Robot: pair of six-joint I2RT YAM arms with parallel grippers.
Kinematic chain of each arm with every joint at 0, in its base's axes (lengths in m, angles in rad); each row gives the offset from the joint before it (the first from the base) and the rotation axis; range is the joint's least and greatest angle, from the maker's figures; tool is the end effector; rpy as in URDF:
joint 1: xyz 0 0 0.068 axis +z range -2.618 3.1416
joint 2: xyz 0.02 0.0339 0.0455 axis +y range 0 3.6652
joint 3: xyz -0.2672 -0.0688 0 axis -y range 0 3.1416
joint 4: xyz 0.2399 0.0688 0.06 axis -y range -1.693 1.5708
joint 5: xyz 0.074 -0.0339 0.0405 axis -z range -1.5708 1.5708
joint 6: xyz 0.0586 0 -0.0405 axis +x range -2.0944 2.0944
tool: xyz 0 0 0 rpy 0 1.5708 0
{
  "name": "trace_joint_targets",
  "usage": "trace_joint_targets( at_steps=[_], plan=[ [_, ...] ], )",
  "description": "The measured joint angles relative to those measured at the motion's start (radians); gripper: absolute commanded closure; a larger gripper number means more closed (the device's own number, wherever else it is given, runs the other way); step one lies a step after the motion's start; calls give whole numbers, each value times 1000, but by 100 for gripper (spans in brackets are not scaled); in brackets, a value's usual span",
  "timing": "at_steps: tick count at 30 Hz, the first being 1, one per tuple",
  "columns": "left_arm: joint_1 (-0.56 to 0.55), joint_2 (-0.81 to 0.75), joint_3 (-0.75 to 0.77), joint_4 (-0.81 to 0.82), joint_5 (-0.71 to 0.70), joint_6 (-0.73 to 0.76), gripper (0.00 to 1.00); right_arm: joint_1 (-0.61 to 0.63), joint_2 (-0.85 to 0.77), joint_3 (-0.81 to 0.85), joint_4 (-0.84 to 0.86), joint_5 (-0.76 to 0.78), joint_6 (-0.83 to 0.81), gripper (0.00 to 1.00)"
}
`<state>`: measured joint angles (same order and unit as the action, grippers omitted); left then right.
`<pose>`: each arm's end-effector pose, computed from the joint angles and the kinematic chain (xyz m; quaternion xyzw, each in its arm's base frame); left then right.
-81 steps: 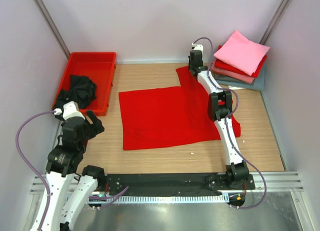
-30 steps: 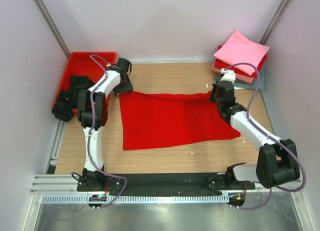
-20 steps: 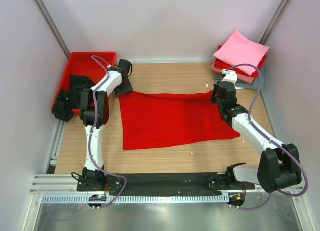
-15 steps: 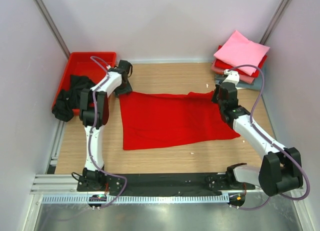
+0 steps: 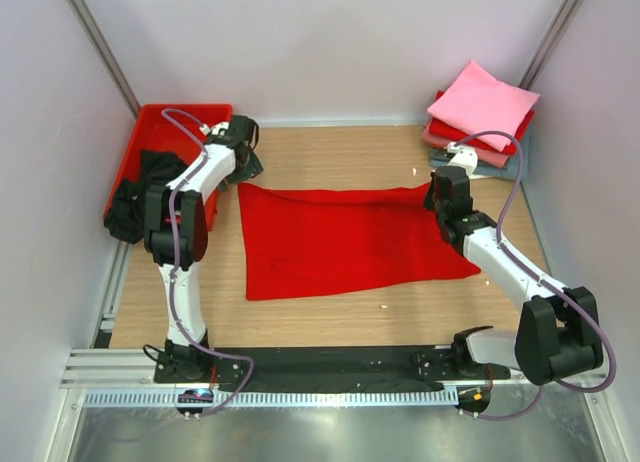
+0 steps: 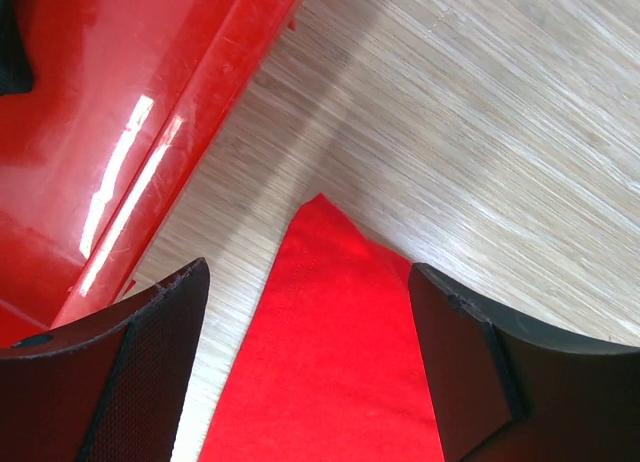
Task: Fold and stack the t-shirts
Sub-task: Fold the tshirt
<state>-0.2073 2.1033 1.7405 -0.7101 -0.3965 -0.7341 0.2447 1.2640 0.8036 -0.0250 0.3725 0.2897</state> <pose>0.4571 -0.0730 0.2022 -0.2942 0.9048 0.0606 0.3019 0.2910 0.0507 0.2554 0.1145 0.8391 -0.0189 0.5314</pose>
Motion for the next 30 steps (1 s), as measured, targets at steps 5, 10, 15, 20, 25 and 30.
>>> trace_joint_targets(
  at_steps=[5,10,15,20,25,30],
  plan=[
    [0,37,11,3,0,-7,19,-3,0,-2,1,0,5,99],
    [0,118,63,-1,3,-19,26,-5,0,-6,2,-8,10,99],
    [-2,184,122,-2,8,-27,72,-5,8,-11,5,-16,14,99],
    [-16,190,133,-12,-4,-23,100,-7,20,-13,12,-20,19,99],
    [-42,190,156,-29,-29,-13,100,-14,33,20,-19,-18,2,99],
    [-55,204,254,-101,-44,25,100,-30,41,142,-64,5,-33,98]
  ],
)
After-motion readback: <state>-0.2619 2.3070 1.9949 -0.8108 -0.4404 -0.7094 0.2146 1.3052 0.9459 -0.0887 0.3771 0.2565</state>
